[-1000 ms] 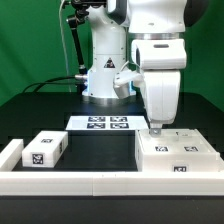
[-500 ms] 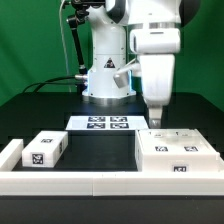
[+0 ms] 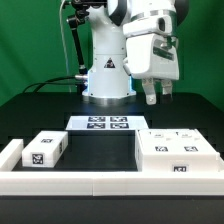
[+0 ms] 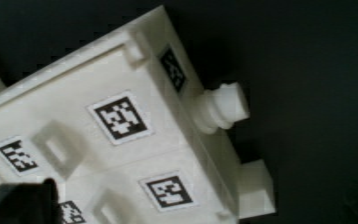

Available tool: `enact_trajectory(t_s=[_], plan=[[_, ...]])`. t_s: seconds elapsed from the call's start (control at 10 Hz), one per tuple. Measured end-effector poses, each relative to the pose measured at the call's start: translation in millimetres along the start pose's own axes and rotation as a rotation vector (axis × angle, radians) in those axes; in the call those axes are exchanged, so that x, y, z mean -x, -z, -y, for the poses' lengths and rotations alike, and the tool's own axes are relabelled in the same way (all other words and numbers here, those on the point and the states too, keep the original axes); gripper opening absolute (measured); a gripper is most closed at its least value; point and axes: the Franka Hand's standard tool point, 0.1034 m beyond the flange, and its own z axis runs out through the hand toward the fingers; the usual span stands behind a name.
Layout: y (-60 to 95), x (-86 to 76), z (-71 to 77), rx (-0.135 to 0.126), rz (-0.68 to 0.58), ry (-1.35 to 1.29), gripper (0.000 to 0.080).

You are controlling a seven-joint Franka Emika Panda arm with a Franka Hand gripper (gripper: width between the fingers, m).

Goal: Assemble cabinet

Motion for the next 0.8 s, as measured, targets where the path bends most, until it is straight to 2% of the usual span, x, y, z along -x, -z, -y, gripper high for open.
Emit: enact_trajectory(t_s=[0.4, 0.5, 0.6, 0.7, 0.8], plan=[[0.1, 1.0, -1.8, 0.001, 0.001, -0.006, 0.0797], [1.0, 0.8, -1.9, 0.010, -0.011, -0.064, 0.0797], [6.0, 1.9, 6.3, 0.056, -0.078, -0.250, 0.0797], [2.2, 6.2, 20.6, 0.041, -0.073, -0.395, 0.0797], [-2.5, 4.5, 20.8, 0.039, -0.075, -0.460, 0.0797]])
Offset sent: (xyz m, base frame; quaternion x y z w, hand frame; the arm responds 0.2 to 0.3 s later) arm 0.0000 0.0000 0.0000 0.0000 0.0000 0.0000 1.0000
